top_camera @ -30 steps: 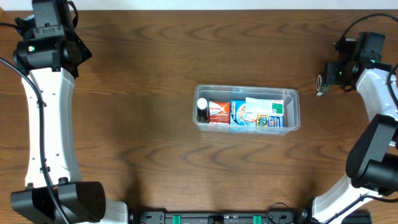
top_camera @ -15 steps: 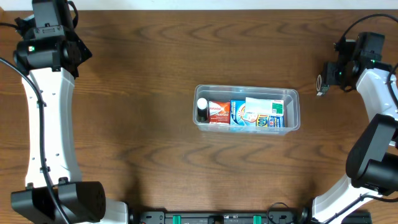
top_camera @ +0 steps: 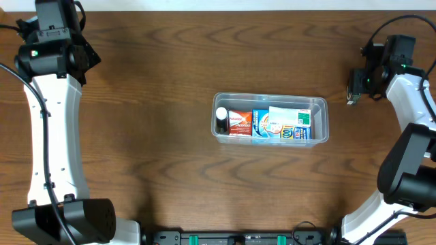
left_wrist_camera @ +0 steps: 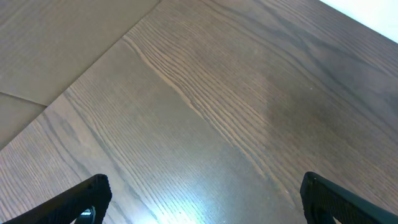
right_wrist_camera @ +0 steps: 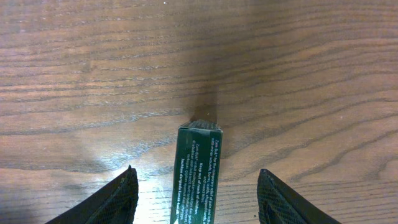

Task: Pack container
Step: 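Lower the right gripper and close it on the green Zam-Buk tin, then lift the Zam-Buk tin and carry it over the container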

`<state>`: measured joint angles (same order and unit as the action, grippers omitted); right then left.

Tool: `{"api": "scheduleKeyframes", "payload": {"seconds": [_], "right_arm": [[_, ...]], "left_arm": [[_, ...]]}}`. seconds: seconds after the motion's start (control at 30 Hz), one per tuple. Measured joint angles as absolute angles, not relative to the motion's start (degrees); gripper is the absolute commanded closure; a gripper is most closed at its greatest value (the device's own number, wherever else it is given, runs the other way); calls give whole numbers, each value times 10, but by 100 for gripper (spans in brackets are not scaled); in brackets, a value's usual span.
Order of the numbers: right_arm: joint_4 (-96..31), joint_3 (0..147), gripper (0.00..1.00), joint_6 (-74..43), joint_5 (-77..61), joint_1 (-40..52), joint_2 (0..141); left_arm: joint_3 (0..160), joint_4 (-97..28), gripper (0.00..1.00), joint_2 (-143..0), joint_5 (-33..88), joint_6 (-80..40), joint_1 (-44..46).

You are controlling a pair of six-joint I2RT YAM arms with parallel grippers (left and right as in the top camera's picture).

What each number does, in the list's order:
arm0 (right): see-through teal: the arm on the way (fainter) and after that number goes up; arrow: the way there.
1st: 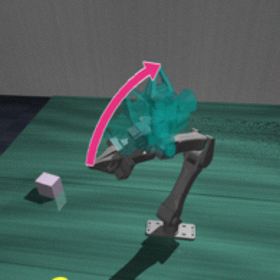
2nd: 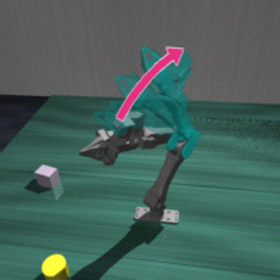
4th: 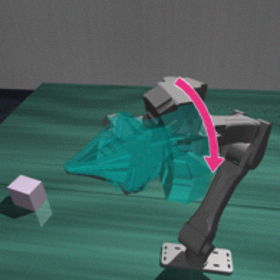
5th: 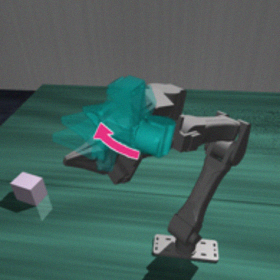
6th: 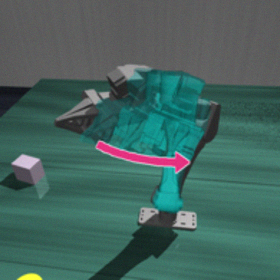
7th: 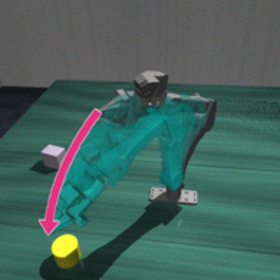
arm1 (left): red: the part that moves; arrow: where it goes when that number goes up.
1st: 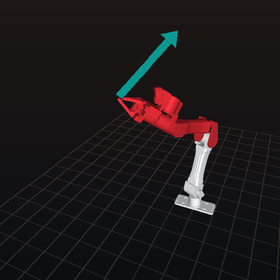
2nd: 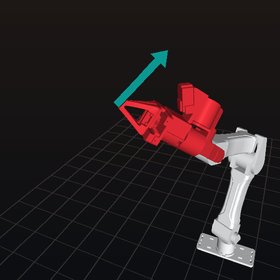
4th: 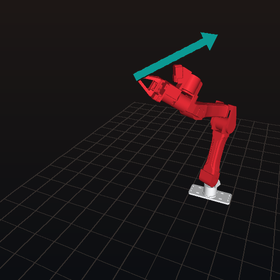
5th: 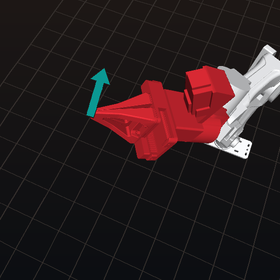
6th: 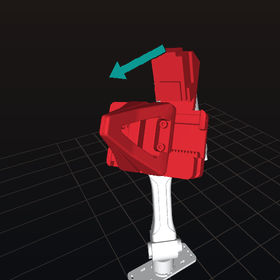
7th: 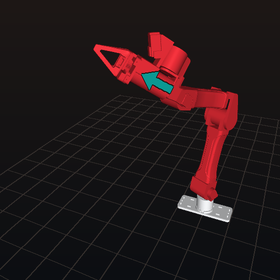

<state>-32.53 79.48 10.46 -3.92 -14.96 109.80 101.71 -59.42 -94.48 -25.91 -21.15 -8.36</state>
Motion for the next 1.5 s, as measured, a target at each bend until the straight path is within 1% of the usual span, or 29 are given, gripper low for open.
{"api": "scheduleKeyframes", "payload": {"seconds": [0.1,0.3,0.43,0.53,0.63,0.83,0.97,1.03,1.07,1.2,1.27,1.5], "right_arm": [[-325,795,43,103,-39,-150,1102],[-326,795,42,103,-38,-150,1109],[-326,795,43,103,-38,-150,1120],[-324,795,51,103,-36,-150,1129],[-321,795,56,99,-33,-150,1132],[-322,795,57,98,-30,-150,1132],[-322,795,67,98,-30,-150,1132],[-321,795,74,99,-30,-150,1132],[-320,795,76,97,-30,-150,1132],[-321,795,77,95,-30,-150,1132],[-321,795,80,95,-30,-150,1132],[-331,795,81,95,-29,-149,1129]], "left_arm": [[1017,-594,2,-945,-259,-211,-84],[1017,-594,2,-945,-259,-211,-84],[1017,-594,2,-945,-259,-211,-84],[1017,-594,2,-945,-259,-211,-84],[1017,-594,2,-945,-259,-211,-84],[1017,-594,2,-945,-259,-211,-84],[1017,-594,2,-945,-259,-211,-84],[1017,-594,2,-945,-259,-211,-84],[1017,-594,2,-945,-259,-211,-84],[1017,-594,2,-945,-259,-211,-84],[1017,-594,2,-945,-259,-211,-84],[1017,-594,2,-945,-259,-211,-84]]}}
